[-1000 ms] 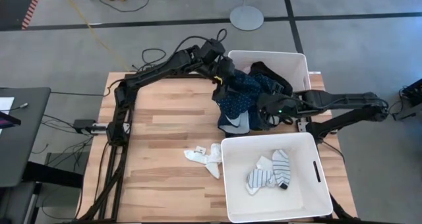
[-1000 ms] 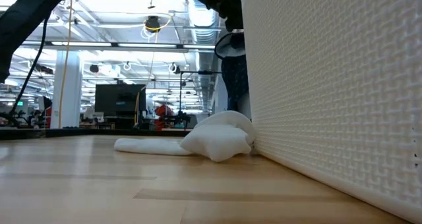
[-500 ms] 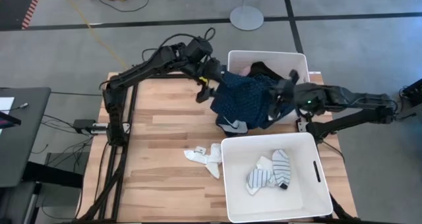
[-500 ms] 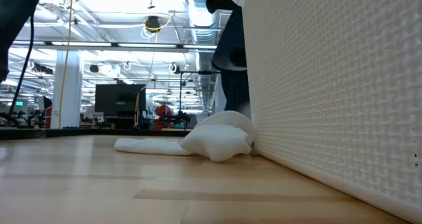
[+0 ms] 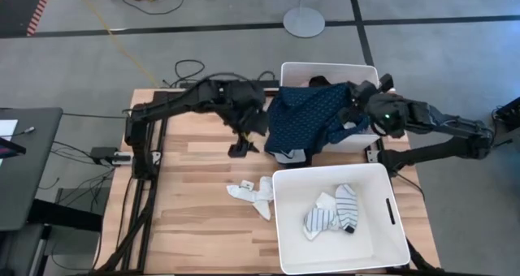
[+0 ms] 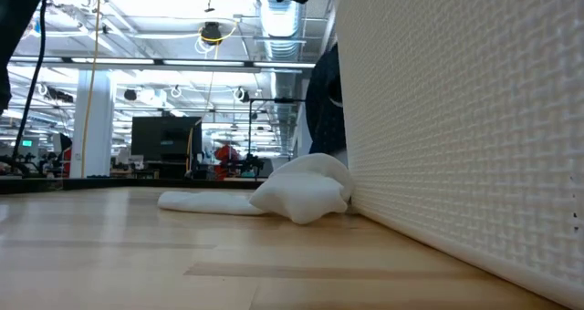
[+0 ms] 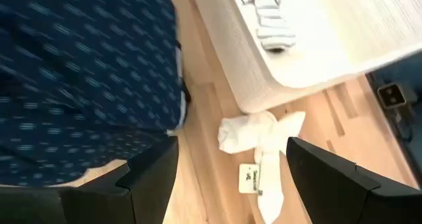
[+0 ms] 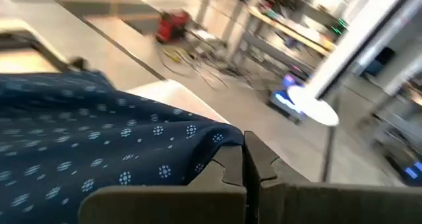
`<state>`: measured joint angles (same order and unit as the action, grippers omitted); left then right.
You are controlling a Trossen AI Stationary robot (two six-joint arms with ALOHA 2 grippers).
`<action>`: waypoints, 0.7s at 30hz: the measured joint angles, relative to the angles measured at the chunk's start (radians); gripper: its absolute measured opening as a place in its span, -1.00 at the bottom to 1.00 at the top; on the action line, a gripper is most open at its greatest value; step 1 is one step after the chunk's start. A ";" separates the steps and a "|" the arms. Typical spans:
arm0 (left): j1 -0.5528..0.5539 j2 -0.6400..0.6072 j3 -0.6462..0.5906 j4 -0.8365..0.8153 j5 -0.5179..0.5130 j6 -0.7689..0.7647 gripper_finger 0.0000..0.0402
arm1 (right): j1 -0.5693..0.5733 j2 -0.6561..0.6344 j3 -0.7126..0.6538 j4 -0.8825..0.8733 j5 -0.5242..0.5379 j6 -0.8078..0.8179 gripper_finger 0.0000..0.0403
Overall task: Sort clothes
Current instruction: Put the blue polo shirt into the top white laundry bin
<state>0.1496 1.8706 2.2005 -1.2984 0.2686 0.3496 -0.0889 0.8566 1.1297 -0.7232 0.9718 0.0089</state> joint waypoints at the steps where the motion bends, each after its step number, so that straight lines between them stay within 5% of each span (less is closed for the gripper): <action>1: -0.019 0.000 -0.009 -0.001 -0.020 -0.004 0.38 | -0.026 0.002 0.000 -0.033 0.000 0.015 -1.00; 9: -0.154 0.000 -0.120 0.020 -0.166 -0.024 0.38 | -0.246 0.077 -0.001 -0.283 -0.153 0.170 -0.99; 21: -0.268 0.001 -0.401 0.171 -0.180 -0.102 0.38 | -0.452 0.168 -0.178 -0.267 -0.377 0.194 -0.98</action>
<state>-0.1182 1.8713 1.7998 -1.1270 0.0883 0.2480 -0.5413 1.0242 0.9520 -0.9900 0.5946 0.2025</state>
